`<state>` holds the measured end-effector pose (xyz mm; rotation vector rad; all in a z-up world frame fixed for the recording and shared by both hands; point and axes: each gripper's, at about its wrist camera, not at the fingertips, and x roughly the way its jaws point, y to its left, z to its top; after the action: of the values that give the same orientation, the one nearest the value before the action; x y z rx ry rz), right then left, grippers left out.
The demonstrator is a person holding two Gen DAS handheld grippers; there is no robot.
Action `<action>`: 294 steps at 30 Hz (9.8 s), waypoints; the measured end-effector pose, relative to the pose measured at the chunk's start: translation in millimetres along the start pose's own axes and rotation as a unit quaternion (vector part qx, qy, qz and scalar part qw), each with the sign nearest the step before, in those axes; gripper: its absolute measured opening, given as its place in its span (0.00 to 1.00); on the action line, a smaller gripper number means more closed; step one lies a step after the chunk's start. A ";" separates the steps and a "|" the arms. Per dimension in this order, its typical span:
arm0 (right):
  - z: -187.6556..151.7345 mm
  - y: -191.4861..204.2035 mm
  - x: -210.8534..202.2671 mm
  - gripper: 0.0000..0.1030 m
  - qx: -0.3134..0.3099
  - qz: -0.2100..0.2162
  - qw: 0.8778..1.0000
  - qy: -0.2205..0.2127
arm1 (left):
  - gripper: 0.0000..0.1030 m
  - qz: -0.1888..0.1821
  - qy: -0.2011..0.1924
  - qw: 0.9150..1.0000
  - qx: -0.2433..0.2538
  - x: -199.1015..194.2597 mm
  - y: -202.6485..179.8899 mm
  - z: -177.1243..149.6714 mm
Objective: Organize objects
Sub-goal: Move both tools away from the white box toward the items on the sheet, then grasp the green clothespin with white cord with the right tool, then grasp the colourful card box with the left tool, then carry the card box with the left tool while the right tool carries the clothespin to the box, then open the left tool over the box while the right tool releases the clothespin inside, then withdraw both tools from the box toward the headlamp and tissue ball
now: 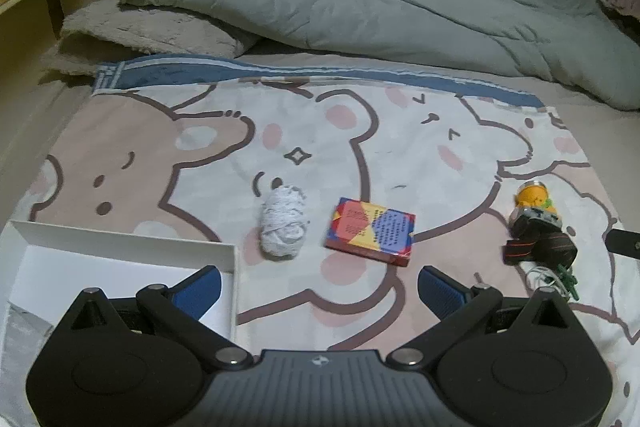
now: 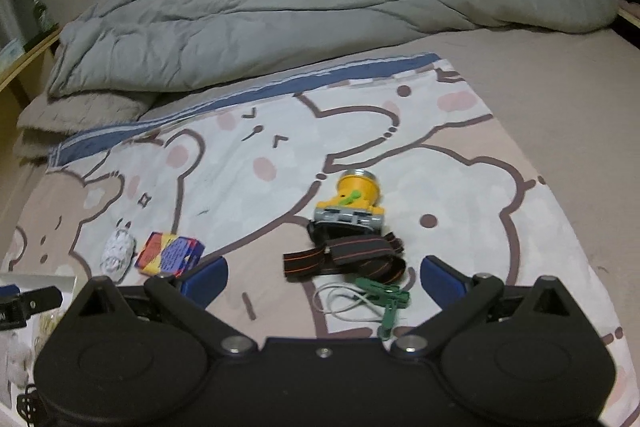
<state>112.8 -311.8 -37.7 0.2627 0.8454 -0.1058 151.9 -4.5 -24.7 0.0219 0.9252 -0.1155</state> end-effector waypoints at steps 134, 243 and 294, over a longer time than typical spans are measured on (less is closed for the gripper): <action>-90.0 26.8 69.6 0.30 -0.252 0.088 0.943 0.197 | 0.88 -0.046 0.128 0.982 0.131 143.1 -59.9 -4.0; -136.1 348.3 9.9 0.30 -0.250 0.327 0.895 0.170 | 0.92 0.087 0.033 0.992 -0.082 11.8 282.4 -39.0; -99.6 298.4 -16.0 1.00 -0.242 0.278 0.925 0.099 | 1.00 0.104 0.033 0.990 -0.087 -71.2 245.2 -62.9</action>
<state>88.5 2.3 -32.8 0.0383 0.9408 0.6652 86.1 249.9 -13.3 -0.0402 0.9901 0.1596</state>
